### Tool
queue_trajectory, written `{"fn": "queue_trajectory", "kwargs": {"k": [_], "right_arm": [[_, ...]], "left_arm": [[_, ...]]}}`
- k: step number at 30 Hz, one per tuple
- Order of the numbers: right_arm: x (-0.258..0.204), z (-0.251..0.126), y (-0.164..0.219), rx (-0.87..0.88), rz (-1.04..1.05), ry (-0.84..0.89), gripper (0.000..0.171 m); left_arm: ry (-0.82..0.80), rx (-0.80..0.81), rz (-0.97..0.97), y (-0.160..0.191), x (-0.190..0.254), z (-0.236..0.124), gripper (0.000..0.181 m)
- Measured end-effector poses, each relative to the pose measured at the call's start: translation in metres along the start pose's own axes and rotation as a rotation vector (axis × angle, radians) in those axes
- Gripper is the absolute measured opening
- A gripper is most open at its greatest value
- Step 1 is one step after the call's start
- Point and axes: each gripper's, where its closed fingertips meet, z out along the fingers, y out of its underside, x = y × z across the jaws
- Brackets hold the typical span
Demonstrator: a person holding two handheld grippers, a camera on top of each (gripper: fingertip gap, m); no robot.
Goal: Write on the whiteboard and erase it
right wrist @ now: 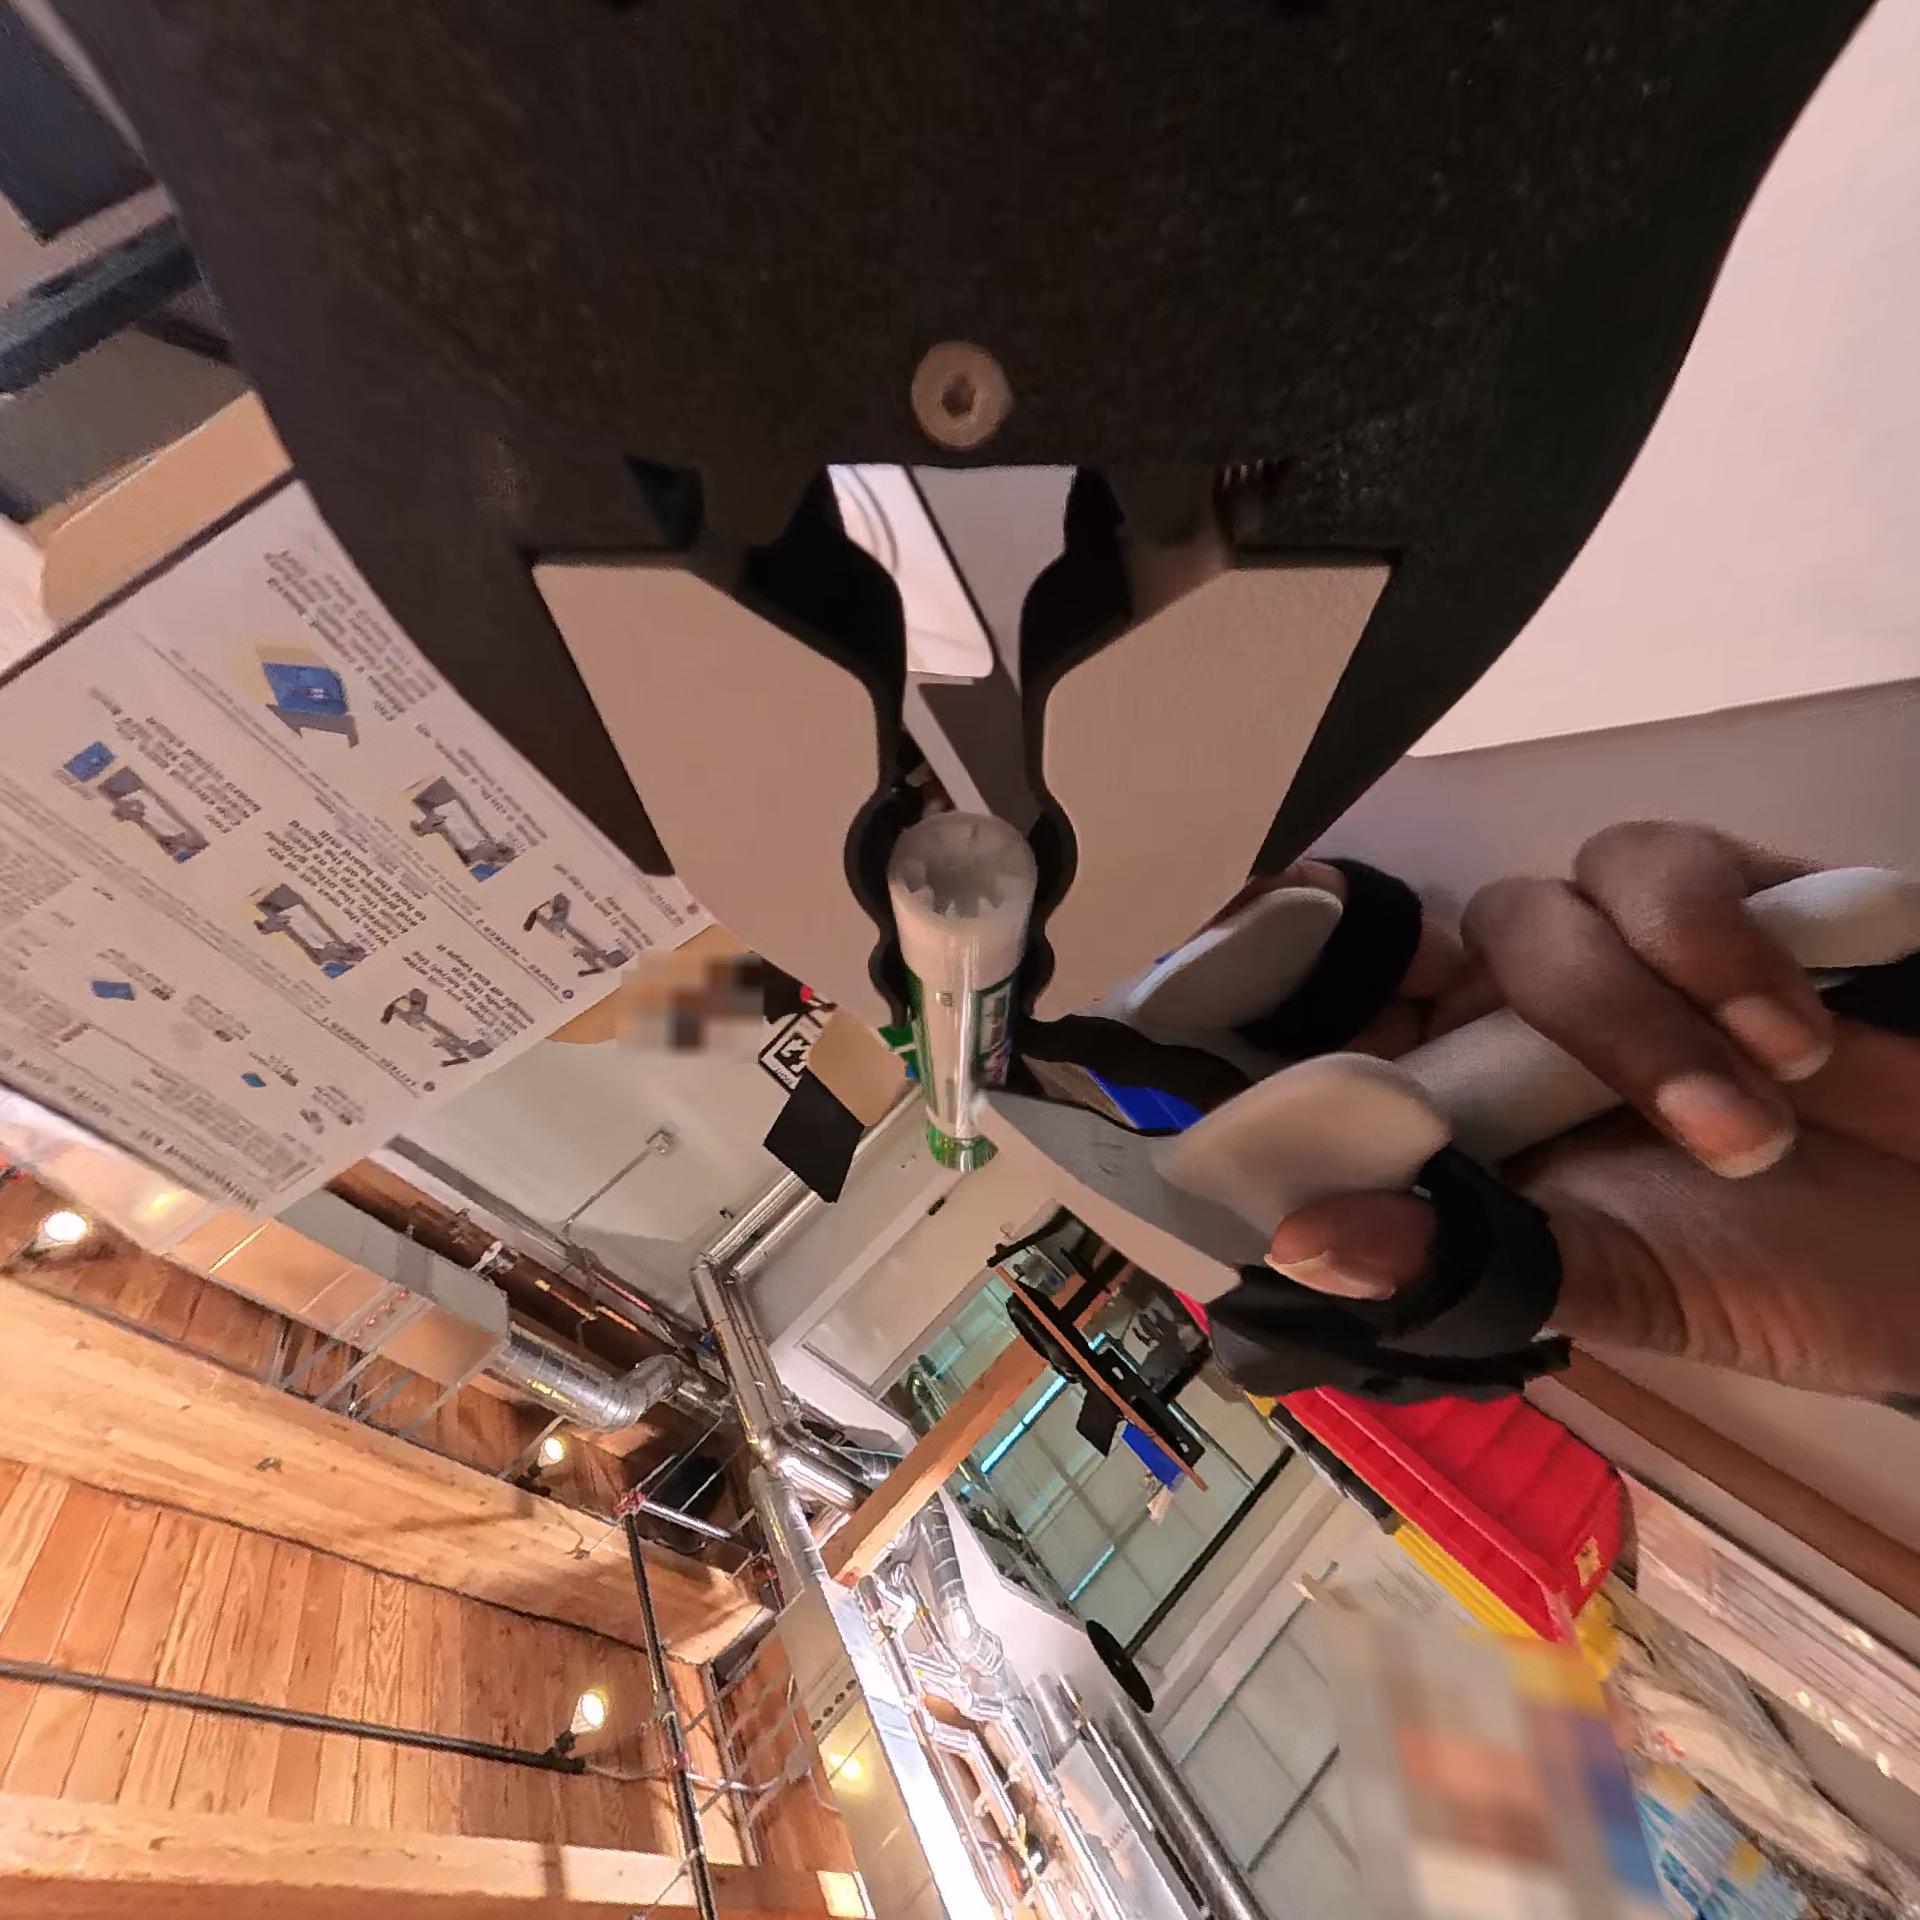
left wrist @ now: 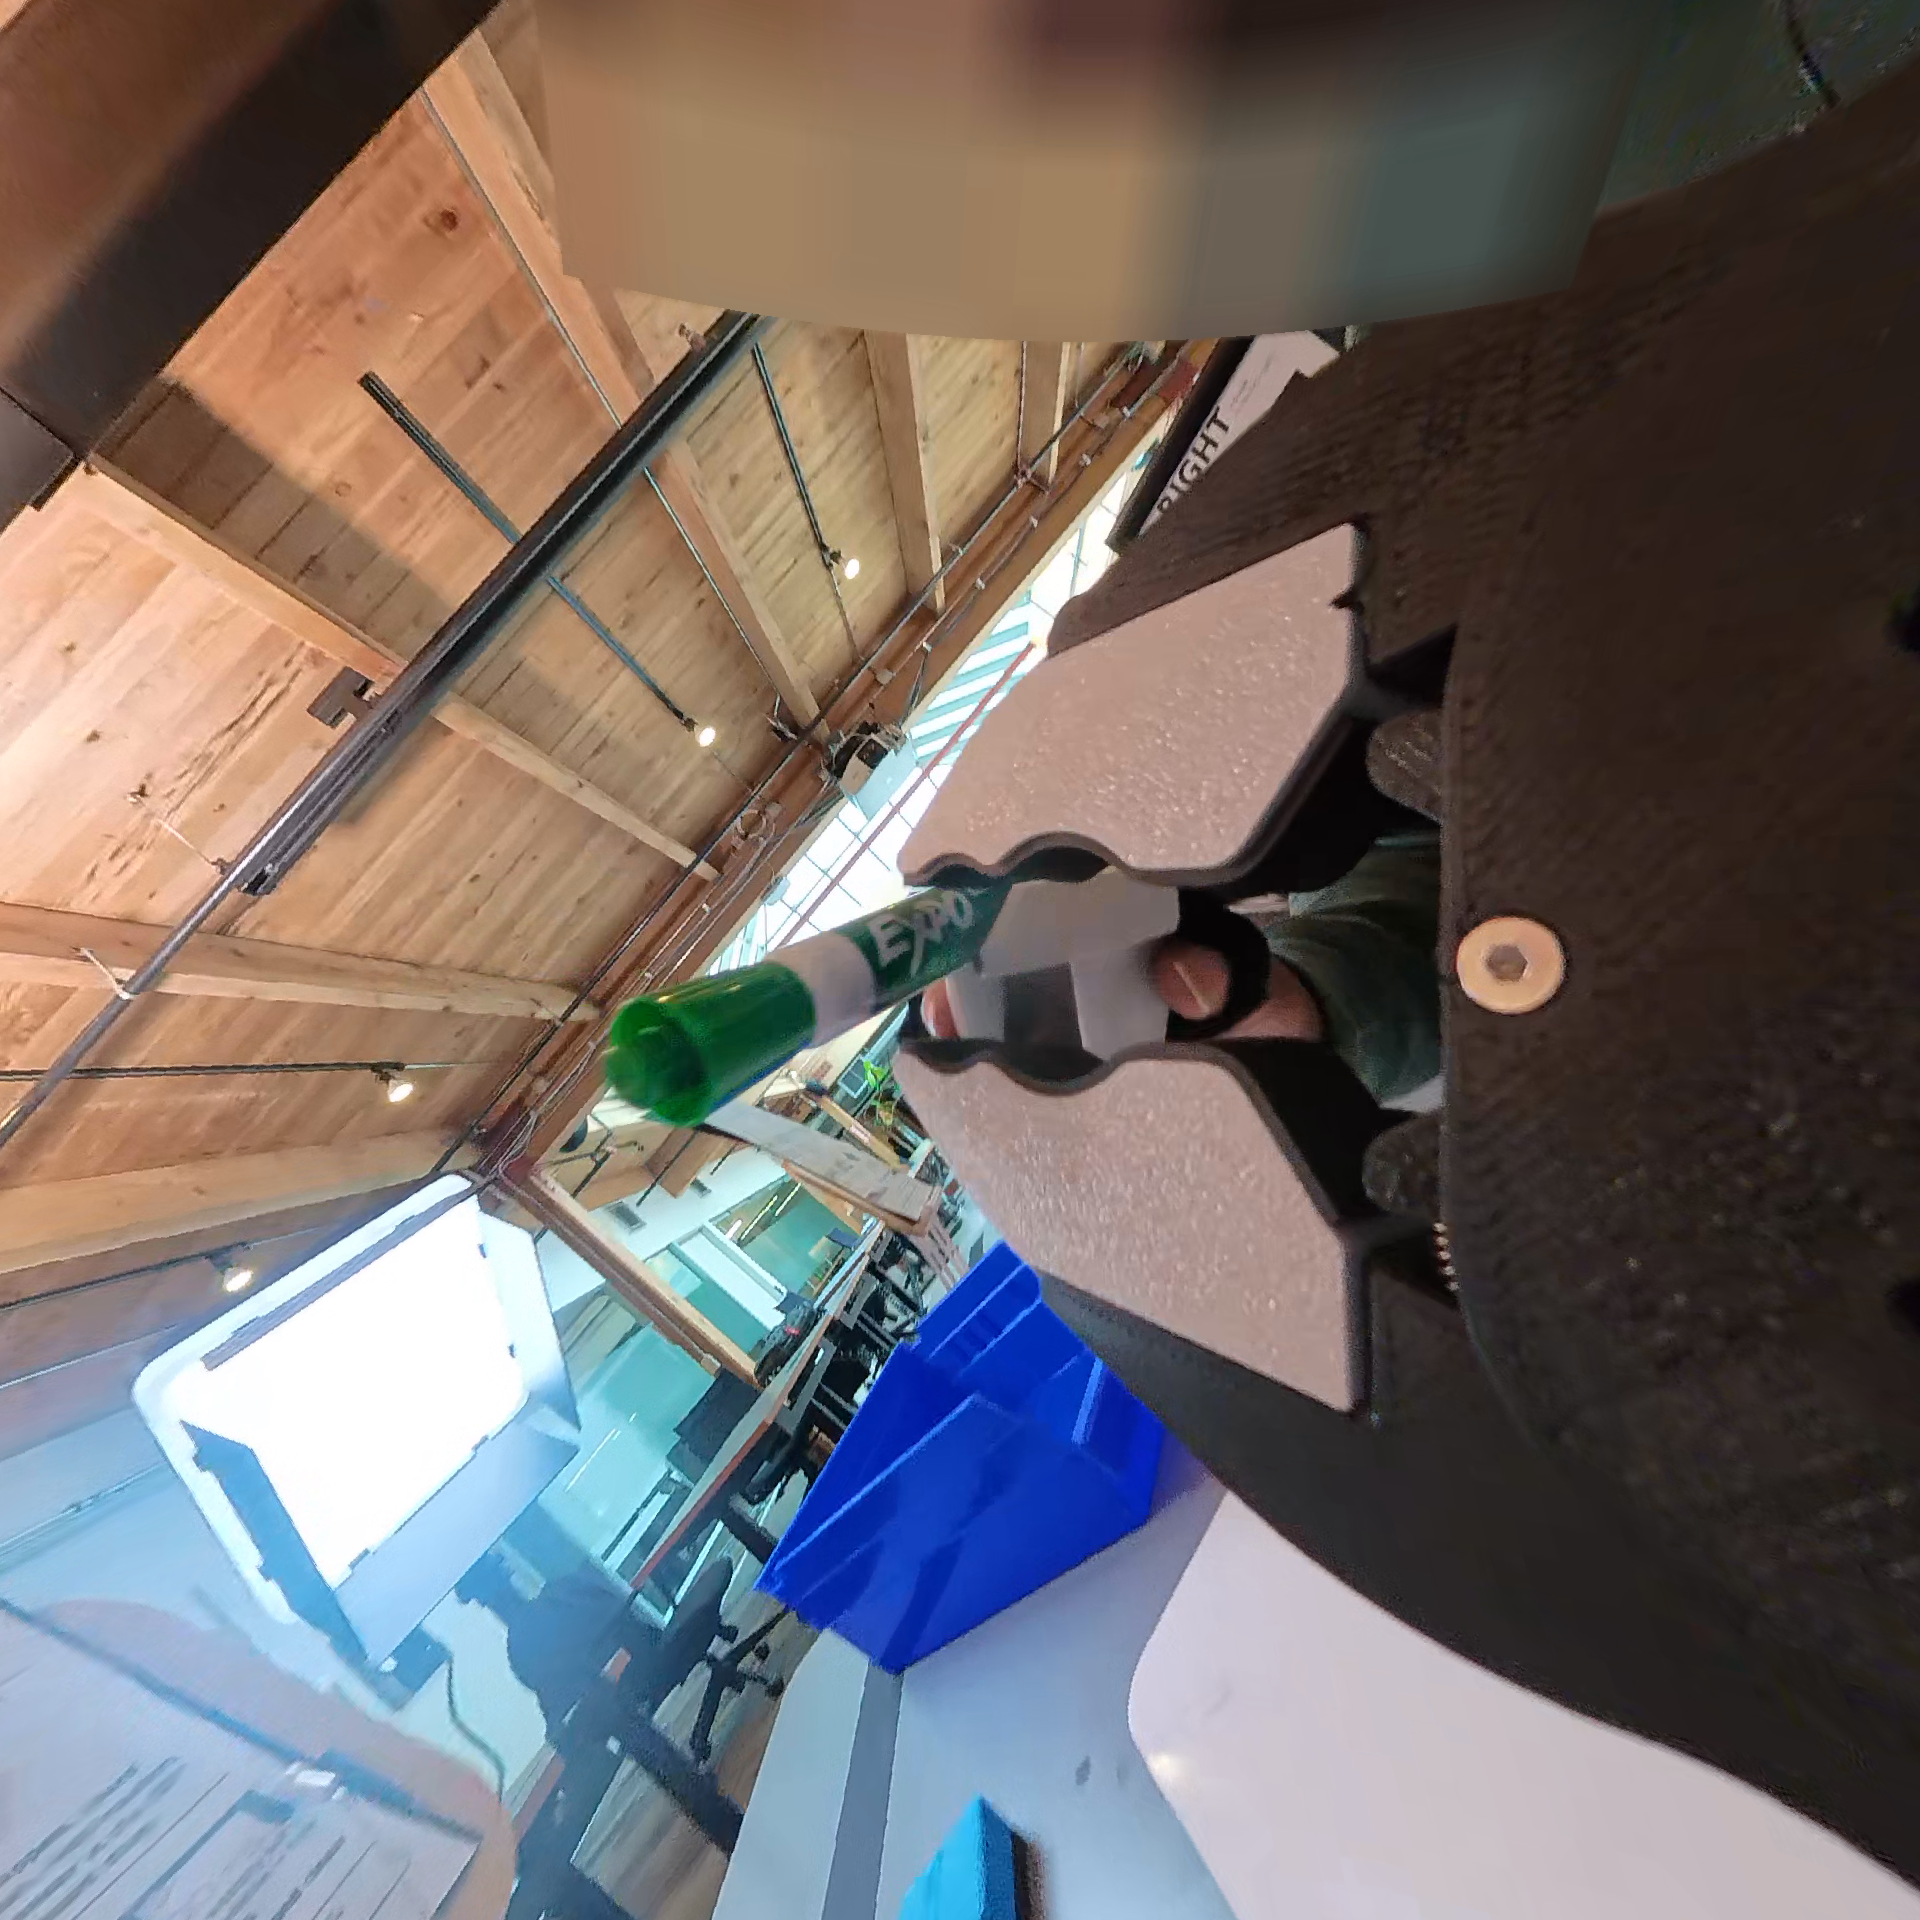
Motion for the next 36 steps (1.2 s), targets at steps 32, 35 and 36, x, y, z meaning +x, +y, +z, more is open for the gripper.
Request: {"fn": "queue_trajectory", "kwargs": {"k": [32,35,36], "right_arm": [[-0.079,-0.069,0.056,-0.105,0.661,-0.641,0.023],[-0.078,-0.068,0.056,-0.096,0.673,-0.625,0.023],[-0.076,-0.068,0.055,-0.084,0.684,-0.619,0.023]], "left_arm": [[0.027,-0.745,0.248,0.095,-0.037,-0.048,0.020],[0.037,-0.722,0.194,0.095,-0.038,-0.048,0.020],[0.046,-0.703,0.165,0.094,-0.037,-0.047,0.020]]}}
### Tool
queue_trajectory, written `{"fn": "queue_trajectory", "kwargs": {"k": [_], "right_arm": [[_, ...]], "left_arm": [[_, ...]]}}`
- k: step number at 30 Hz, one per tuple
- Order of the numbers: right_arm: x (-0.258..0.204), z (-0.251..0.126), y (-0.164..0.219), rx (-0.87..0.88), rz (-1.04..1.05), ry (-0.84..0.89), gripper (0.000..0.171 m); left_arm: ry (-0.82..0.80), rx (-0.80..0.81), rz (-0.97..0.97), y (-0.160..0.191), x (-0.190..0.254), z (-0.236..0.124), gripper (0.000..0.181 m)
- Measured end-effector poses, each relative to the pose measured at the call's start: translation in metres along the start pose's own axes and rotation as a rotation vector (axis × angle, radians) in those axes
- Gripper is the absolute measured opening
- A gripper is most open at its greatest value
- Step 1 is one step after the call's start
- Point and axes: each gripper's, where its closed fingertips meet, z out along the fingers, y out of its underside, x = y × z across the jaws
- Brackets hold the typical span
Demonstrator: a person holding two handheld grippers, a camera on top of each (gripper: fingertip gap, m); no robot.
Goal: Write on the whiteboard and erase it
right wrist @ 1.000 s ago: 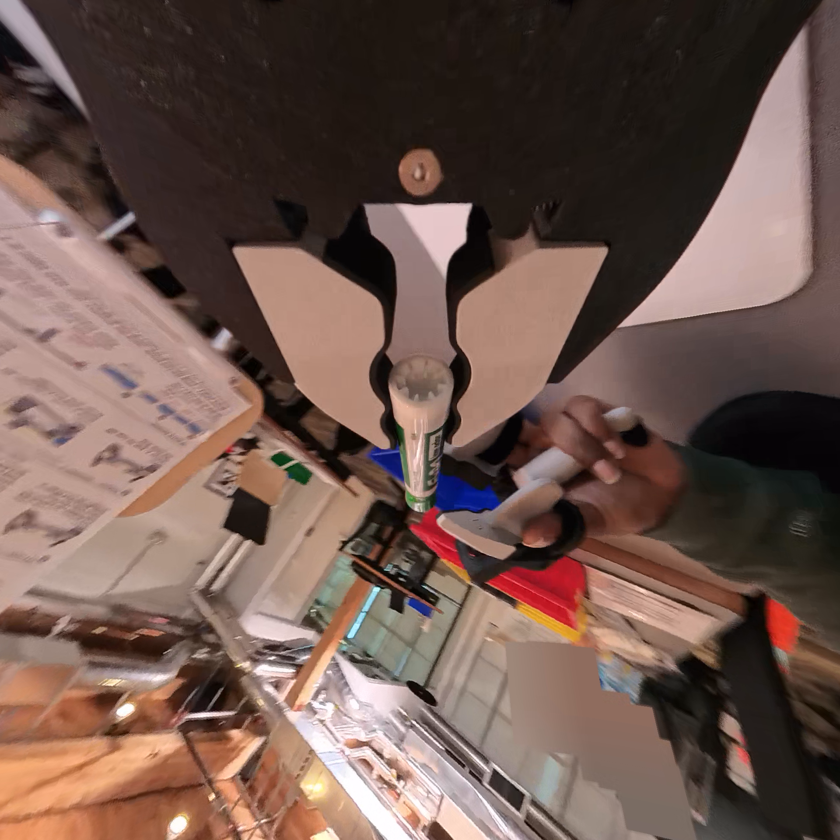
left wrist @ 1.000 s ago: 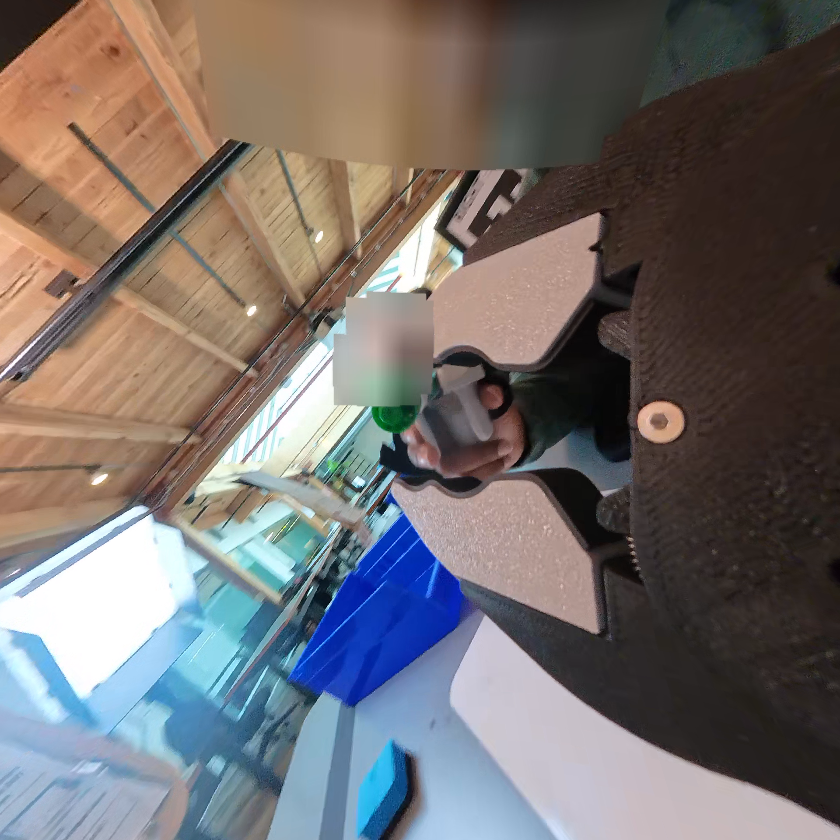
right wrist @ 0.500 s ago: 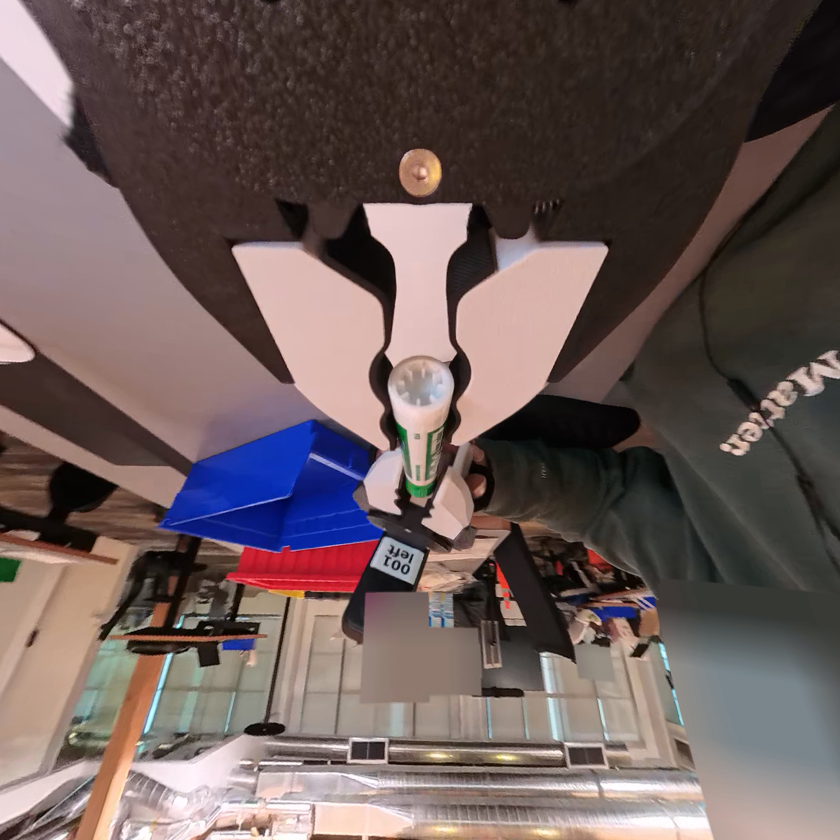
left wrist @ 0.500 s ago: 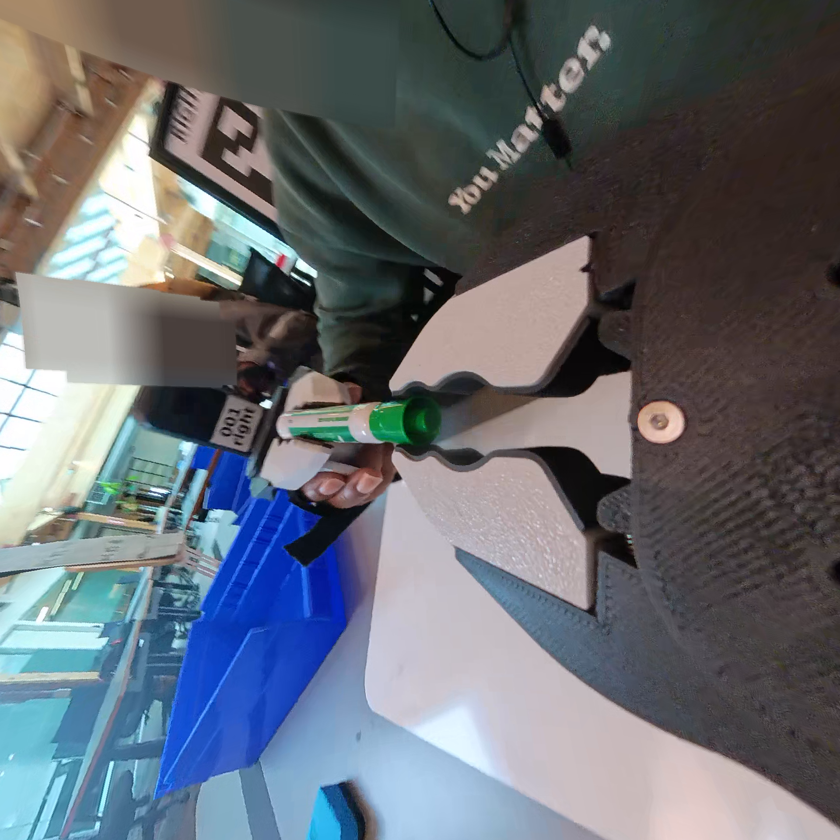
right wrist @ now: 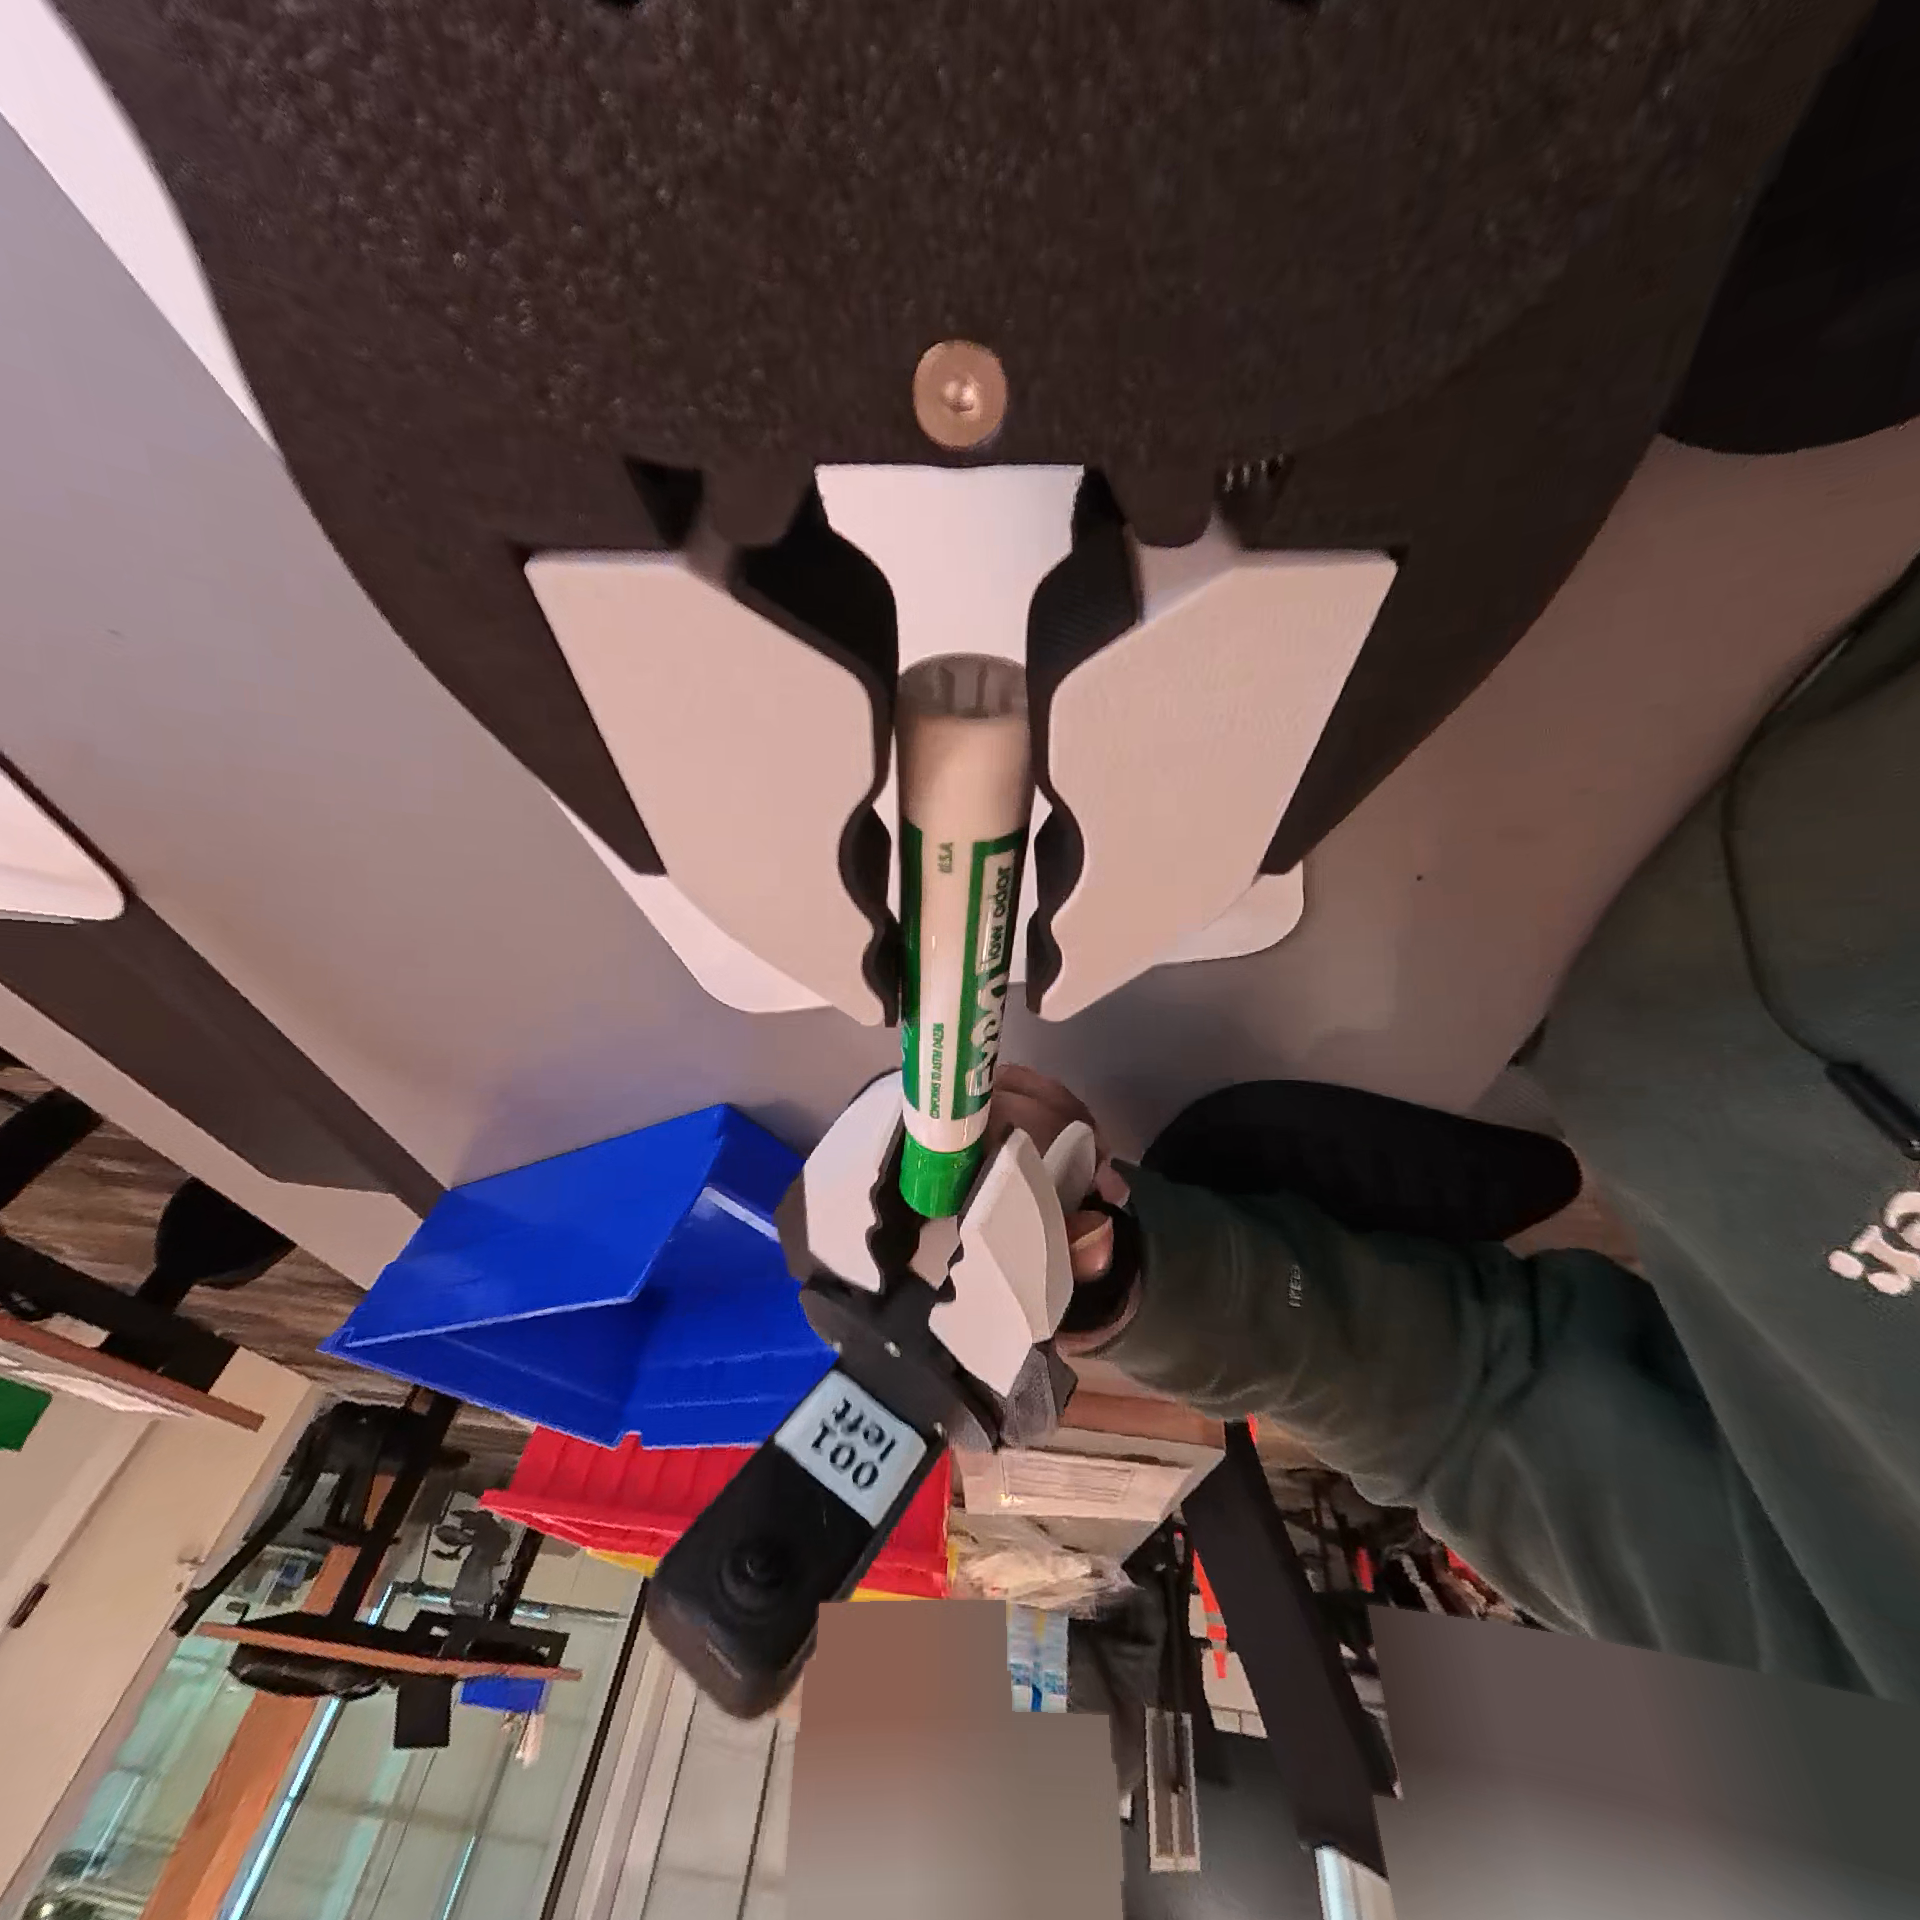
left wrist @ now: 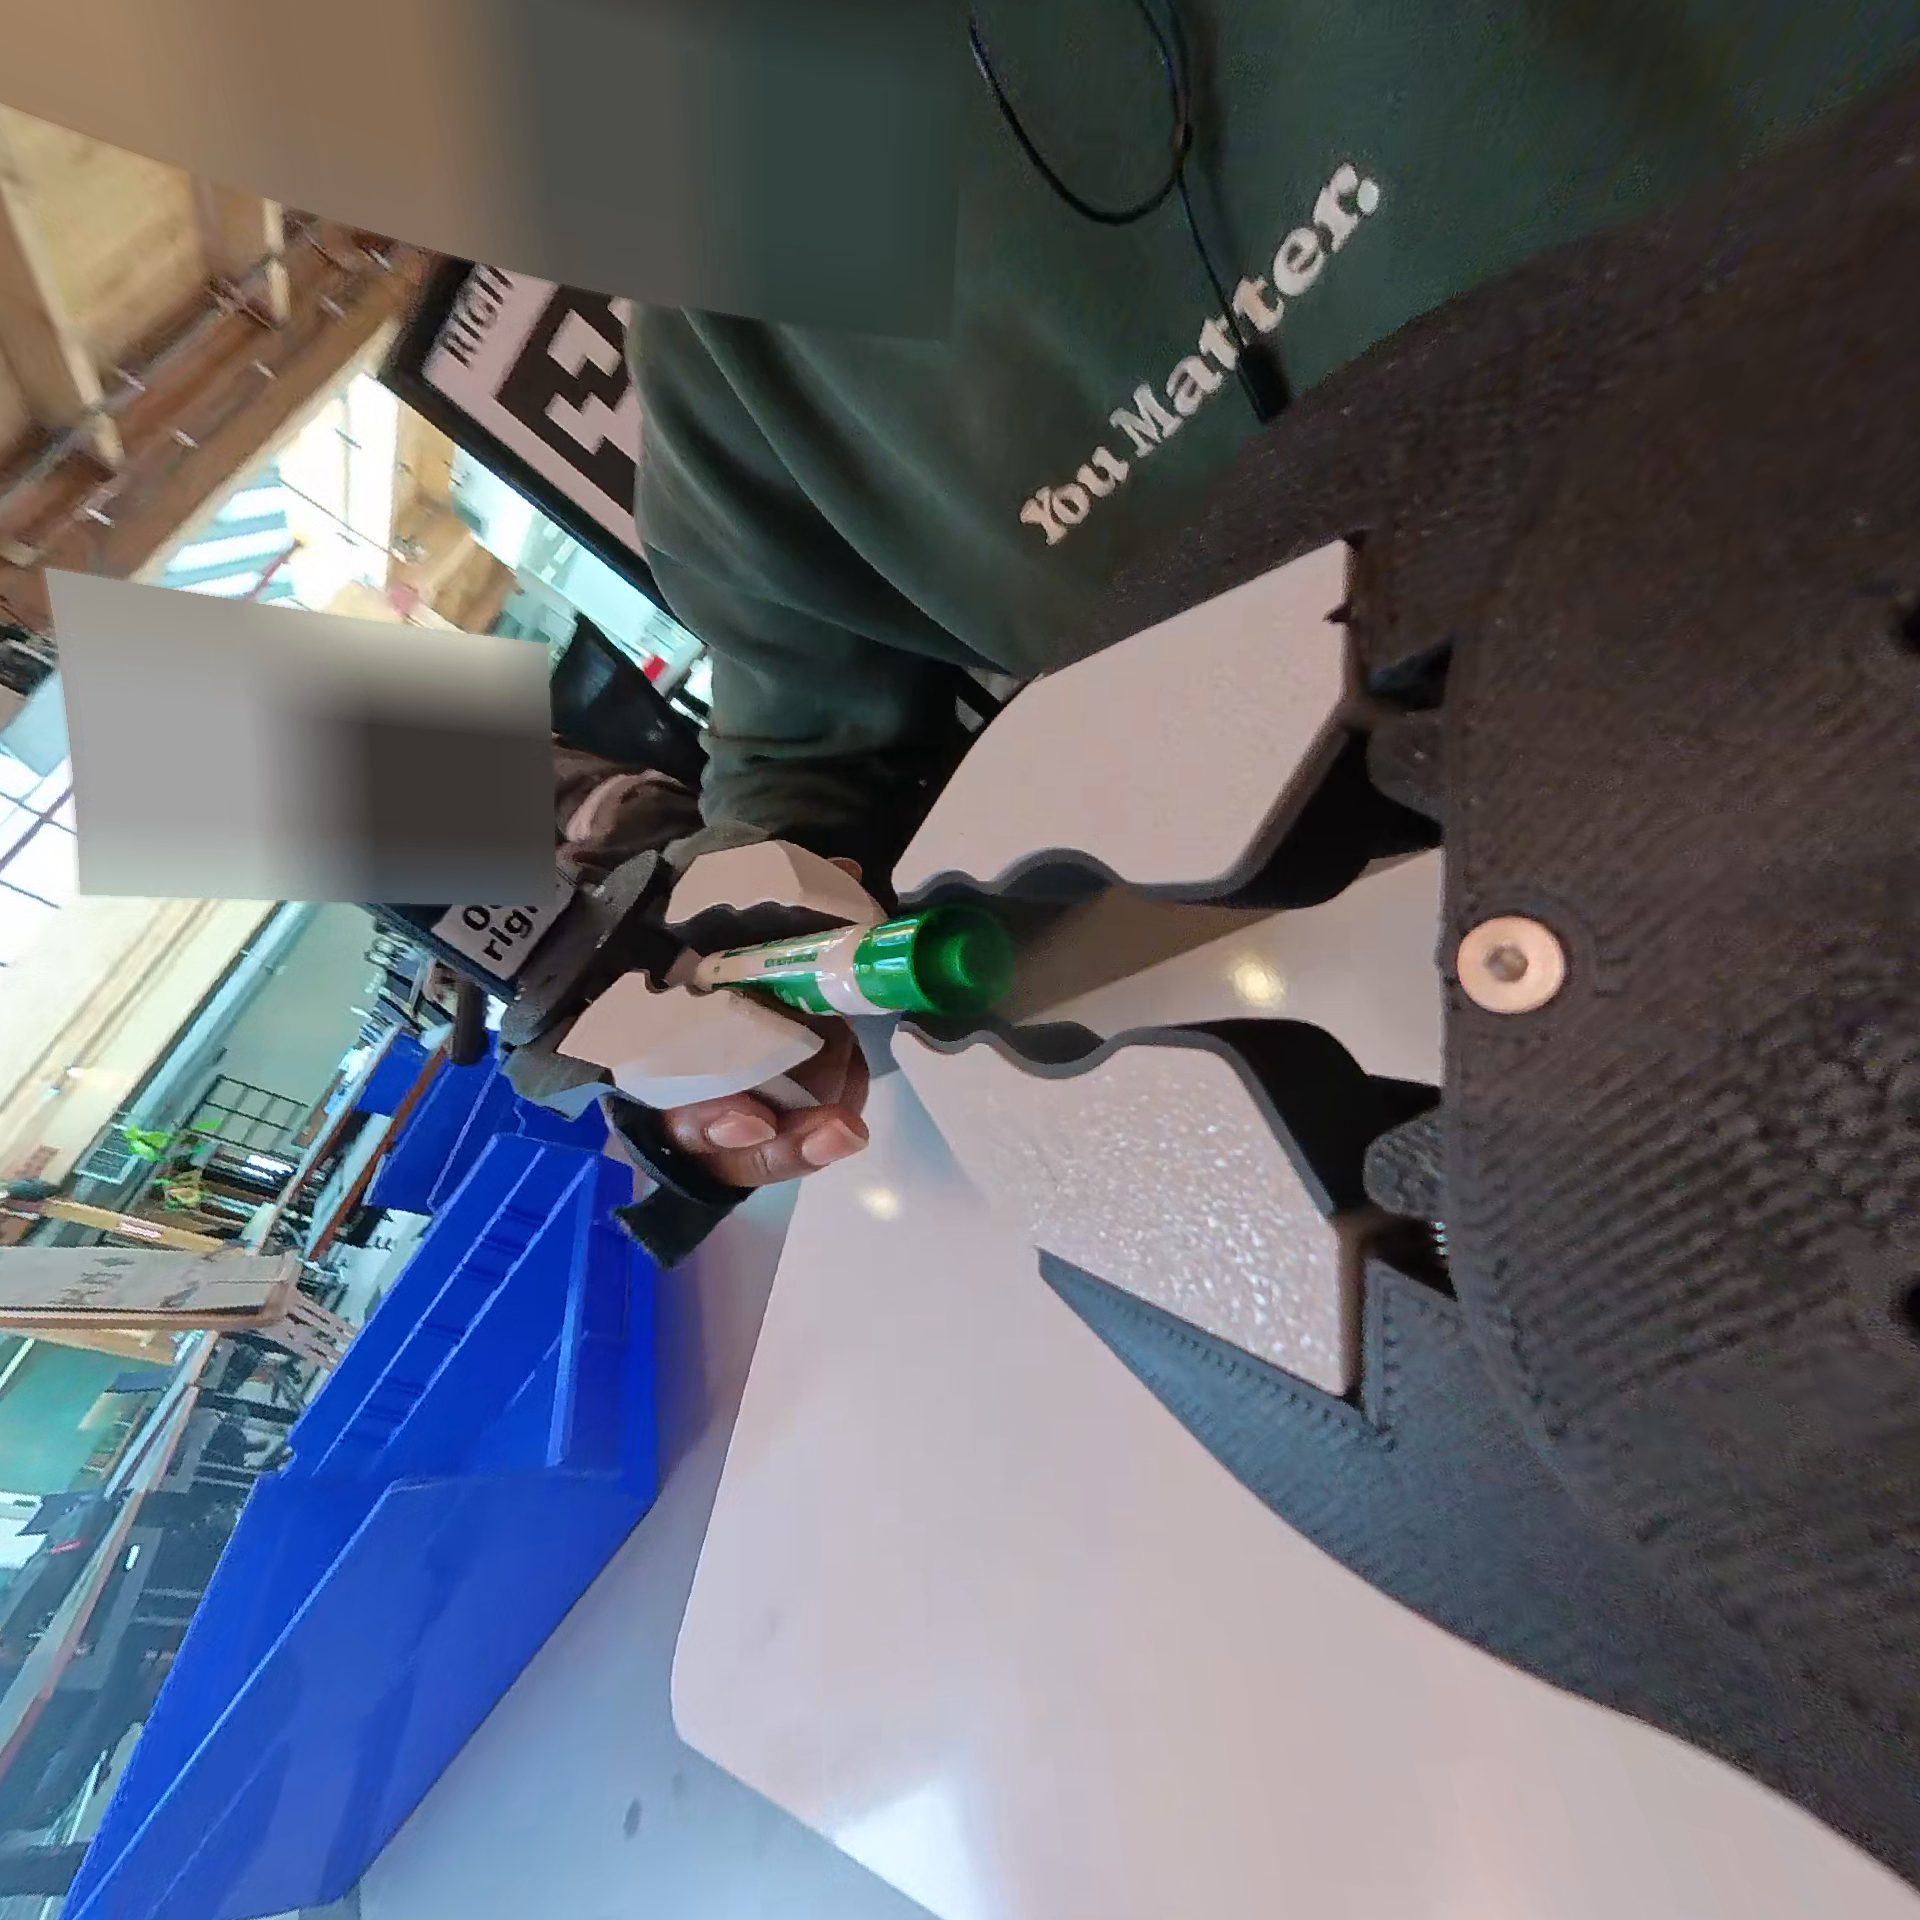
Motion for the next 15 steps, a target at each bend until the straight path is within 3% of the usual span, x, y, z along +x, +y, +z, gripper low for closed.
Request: {"fn": "queue_trajectory", "kwargs": {"k": [9,15], "right_arm": [[0.007,-0.007,-0.017,0.087,-0.035,0.070,0.032],[0.008,-0.007,-0.017,0.080,-0.059,0.112,0.022]], "left_arm": [[0.055,0.117,-0.108,-0.008,-0.001,-0.002,0.020],[0.100,0.176,-0.173,-0.010,0.002,0.001,0.020]]}}
